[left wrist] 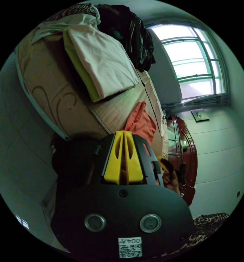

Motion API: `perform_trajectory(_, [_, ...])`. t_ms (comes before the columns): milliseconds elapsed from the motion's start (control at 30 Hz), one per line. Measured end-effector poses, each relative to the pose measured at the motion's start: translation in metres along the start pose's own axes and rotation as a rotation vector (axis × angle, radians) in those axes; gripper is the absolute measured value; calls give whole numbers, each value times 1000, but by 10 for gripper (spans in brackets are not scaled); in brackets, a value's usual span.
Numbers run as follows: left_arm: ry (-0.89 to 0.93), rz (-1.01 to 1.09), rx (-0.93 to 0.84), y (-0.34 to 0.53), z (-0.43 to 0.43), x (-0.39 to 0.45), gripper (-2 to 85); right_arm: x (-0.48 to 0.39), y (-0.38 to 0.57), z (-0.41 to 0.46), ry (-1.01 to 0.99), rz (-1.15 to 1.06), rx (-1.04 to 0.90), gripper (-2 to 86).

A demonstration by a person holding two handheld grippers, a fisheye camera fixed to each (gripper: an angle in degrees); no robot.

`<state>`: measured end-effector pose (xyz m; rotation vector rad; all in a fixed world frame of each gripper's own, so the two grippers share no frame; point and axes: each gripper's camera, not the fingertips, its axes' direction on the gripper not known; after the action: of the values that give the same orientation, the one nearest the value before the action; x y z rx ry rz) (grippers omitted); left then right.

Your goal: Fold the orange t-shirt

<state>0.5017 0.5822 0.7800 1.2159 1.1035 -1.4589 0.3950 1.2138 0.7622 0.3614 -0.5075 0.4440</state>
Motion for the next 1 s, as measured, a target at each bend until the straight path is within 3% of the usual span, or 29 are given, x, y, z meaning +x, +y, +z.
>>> perform_trajectory(67, [-6, 6, 0, 5, 2, 1, 3, 46, 40, 4, -73, 123, 4, 65])
perform_trajectory(233, [-11, 41, -12, 25, 12, 15, 3, 73, 67, 23, -205, 184, -18, 103])
perform_trajectory(400, [-27, 87, -20, 40, 20, 31, 3, 64, 65, 33, -202, 148, -48, 110])
perform_trajectory(533, [-47, 112, -34, 47, 32, 43, 3, 69, 66, 38, -140, 155, -75, 44])
perform_trajectory(900, [-33, 232, -161, 79, 108, 114, 3, 117, 131, 9, -175, 196, -16, 16])
perform_trajectory(1000, [-56, 314, -183, 85, 138, 143, 3, 104, 150, -6, -79, 177, 57, 1])
